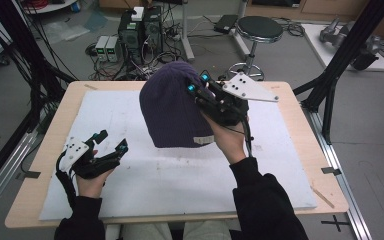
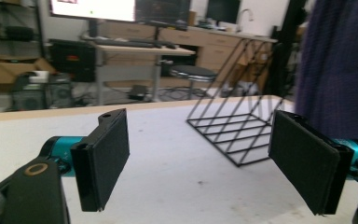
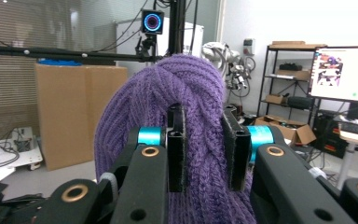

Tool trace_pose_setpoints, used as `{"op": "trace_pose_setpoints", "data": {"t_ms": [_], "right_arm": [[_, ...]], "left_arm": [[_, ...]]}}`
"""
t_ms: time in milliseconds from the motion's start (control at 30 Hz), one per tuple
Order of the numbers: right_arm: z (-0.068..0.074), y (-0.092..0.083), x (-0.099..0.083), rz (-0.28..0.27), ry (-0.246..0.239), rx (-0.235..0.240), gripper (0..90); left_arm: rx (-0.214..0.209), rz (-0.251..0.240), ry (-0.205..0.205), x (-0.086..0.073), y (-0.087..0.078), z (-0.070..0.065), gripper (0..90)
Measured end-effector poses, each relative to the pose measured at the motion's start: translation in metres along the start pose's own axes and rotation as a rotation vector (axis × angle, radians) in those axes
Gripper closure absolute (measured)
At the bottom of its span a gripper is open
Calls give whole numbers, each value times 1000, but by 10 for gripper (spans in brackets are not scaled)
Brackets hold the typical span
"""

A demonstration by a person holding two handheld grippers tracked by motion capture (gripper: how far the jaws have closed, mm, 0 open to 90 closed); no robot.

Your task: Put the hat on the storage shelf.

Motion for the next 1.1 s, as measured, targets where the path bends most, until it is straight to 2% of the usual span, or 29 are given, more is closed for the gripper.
{"op": "trace_pose_setpoints", "data": {"t_ms": [100,133,267,333,500,600,700,800,900,967,1000,1033,1067,1100], "right_arm": [[5,4,-1,0,2,16,757],[9,6,-2,1,3,27,757],[15,10,-4,5,11,39,754],[19,12,-5,5,15,52,754],[31,16,-5,6,17,84,753],[38,19,-5,6,21,106,753],[44,21,-6,7,27,126,752],[50,24,-8,13,36,141,750],[54,26,-10,19,35,149,749],[55,25,-11,23,32,153,748],[56,24,-12,25,34,155,748],[55,23,-12,26,32,151,748],[54,22,-13,29,28,150,748],[52,20,-13,32,27,147,748]], "left_arm": [[-62,-2,-12,1,3,-5,195],[-93,-7,-24,2,4,-8,148],[-156,-10,-54,4,8,-15,132],[-177,-10,-60,4,10,-18,131],[-218,-7,-119,4,10,-18,129],[-254,-11,-172,6,9,-20,129],[-297,11,-214,4,9,-24,136],[-347,42,-226,1,10,-30,148],[-412,62,-229,-1,10,-37,266],[-447,69,-218,-1,9,-41,469],[-448,73,-218,-1,9,-42,534],[-410,95,-214,-2,11,-41,642],[-392,108,-221,-2,12,-40,763],[-381,114,-226,-1,13,-39,792]]}}
Point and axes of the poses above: each handheld gripper's, and its own axes: y roughly forward along the jaws, x roughly out of its top, z roughly to its left, the point moved 7 cm from there along y, roughly forward along the jaws, and after that the axes turned 12 degrees about -z, right-handed, at the moved point
